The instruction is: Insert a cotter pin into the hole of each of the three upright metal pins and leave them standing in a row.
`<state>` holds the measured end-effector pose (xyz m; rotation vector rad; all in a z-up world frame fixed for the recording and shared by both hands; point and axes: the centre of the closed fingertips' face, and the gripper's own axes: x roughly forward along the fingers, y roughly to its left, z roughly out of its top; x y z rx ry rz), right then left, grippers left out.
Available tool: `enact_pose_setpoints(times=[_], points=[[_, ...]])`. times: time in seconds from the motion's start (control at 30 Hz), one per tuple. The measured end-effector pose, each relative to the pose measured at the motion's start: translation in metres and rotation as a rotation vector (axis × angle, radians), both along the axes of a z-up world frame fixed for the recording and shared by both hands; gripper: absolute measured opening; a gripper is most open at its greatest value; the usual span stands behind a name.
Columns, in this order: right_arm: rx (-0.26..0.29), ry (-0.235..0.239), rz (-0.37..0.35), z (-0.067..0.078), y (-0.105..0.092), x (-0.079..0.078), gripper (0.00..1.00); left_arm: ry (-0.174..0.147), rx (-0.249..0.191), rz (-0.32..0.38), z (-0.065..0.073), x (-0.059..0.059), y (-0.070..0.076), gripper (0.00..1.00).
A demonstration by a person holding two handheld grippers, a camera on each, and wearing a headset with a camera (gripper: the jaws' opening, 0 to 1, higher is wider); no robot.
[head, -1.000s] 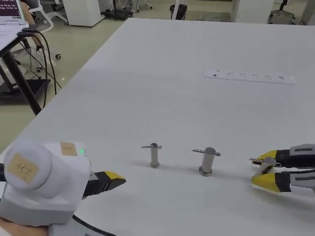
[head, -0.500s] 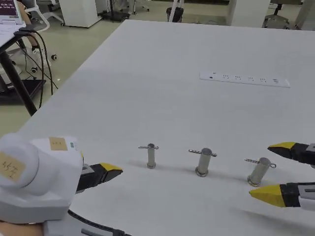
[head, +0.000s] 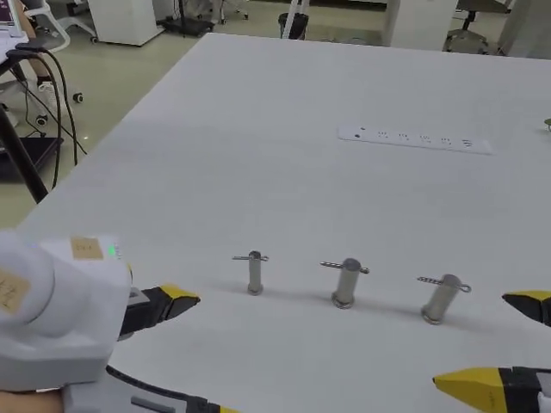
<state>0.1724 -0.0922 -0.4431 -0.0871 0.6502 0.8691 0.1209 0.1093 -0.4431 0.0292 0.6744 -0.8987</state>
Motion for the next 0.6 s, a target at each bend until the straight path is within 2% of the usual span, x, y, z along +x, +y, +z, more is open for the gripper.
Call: enact_pose_setpoints(times=[0.2,0.4,0.6], points=[[0.015,0.056,-0.028,-0.002,0.003,-0.017,0.98,0.023,-0.006,0.023,-0.003,-0.002,0.004,0.99],[-0.041,0.069,-0.049,-0.01,-0.001,-0.026,0.98,0.033,-0.014,0.048,-0.003,-0.002,0.009,0.99],[-0.047,0.1,-0.065,-0.014,-0.005,-0.031,0.98,0.039,0.001,0.05,-0.004,-0.004,0.013,0.99]])
